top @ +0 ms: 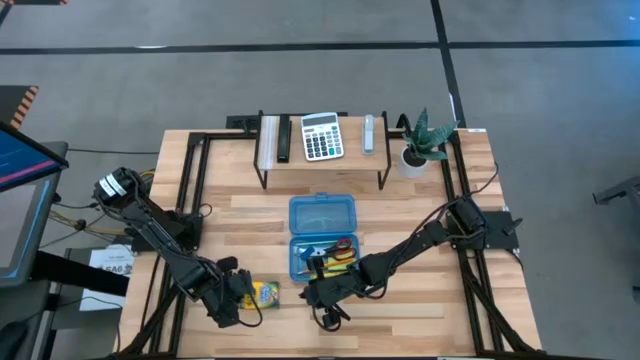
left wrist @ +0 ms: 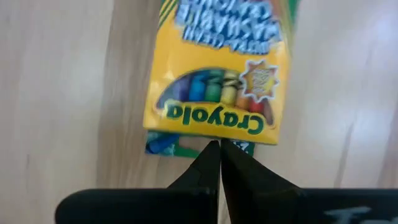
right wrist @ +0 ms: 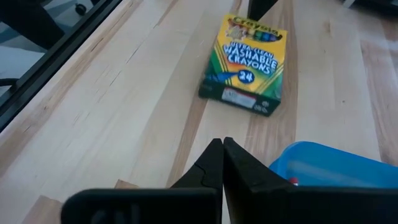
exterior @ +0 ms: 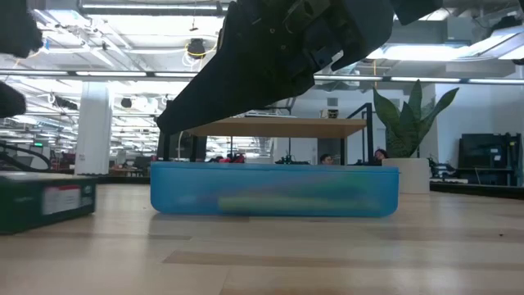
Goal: Pack school essentials
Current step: Put the crayon pack into the blue supply box
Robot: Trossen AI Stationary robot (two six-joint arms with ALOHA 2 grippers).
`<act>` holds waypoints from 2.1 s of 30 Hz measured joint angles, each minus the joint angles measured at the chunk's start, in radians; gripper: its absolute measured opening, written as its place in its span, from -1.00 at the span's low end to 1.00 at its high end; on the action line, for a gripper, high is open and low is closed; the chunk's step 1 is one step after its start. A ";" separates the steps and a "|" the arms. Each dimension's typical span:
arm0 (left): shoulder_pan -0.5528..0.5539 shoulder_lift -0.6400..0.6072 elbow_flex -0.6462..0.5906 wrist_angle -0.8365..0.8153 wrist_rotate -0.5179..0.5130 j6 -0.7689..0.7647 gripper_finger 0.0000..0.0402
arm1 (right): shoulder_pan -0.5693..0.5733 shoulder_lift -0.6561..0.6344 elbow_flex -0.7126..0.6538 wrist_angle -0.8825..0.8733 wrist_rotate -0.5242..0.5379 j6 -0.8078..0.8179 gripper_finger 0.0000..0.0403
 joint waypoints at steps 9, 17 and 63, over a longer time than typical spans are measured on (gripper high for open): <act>0.025 0.000 0.000 0.067 -0.029 0.065 -1.00 | 0.000 0.000 0.000 0.000 0.000 0.018 -0.87; 0.025 0.000 0.000 0.077 -0.038 0.066 -1.00 | 0.000 0.000 0.000 -0.019 -0.001 0.026 -0.86; 0.033 0.000 0.043 0.129 -0.137 0.205 -0.74 | 0.000 -0.001 0.000 -0.059 -0.002 0.035 -0.87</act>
